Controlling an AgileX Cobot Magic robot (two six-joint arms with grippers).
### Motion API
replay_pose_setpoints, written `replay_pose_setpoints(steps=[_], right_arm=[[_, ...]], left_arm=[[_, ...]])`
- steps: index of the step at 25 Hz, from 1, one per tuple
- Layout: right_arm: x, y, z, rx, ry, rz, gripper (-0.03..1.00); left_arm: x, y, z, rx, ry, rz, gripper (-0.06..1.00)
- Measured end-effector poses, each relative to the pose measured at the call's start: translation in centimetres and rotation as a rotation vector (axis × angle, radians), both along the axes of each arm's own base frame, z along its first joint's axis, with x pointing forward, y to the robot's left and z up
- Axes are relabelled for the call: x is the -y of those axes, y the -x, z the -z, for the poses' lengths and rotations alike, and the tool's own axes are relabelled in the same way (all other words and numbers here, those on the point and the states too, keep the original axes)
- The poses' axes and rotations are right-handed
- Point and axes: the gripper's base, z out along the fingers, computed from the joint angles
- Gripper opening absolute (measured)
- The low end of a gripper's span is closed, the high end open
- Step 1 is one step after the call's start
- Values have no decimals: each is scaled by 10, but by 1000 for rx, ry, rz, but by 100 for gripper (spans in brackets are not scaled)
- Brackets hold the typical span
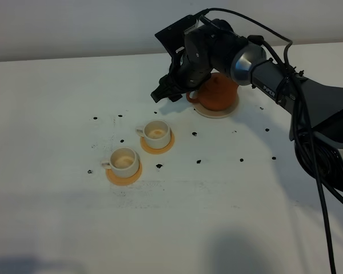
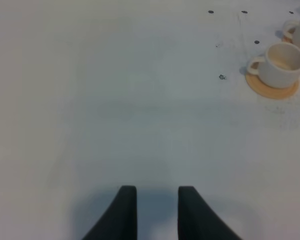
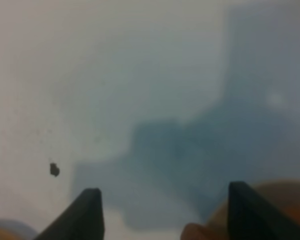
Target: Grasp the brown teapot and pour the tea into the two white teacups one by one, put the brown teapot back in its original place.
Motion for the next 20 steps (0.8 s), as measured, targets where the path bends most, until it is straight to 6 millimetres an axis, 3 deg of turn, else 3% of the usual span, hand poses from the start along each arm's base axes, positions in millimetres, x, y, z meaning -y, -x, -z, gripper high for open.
replay_pose_setpoints(steps=[20], right_arm=[[4, 6, 2, -72, 49, -7, 52]], left_arm=[[0, 0, 0, 0, -1, 1, 22]])
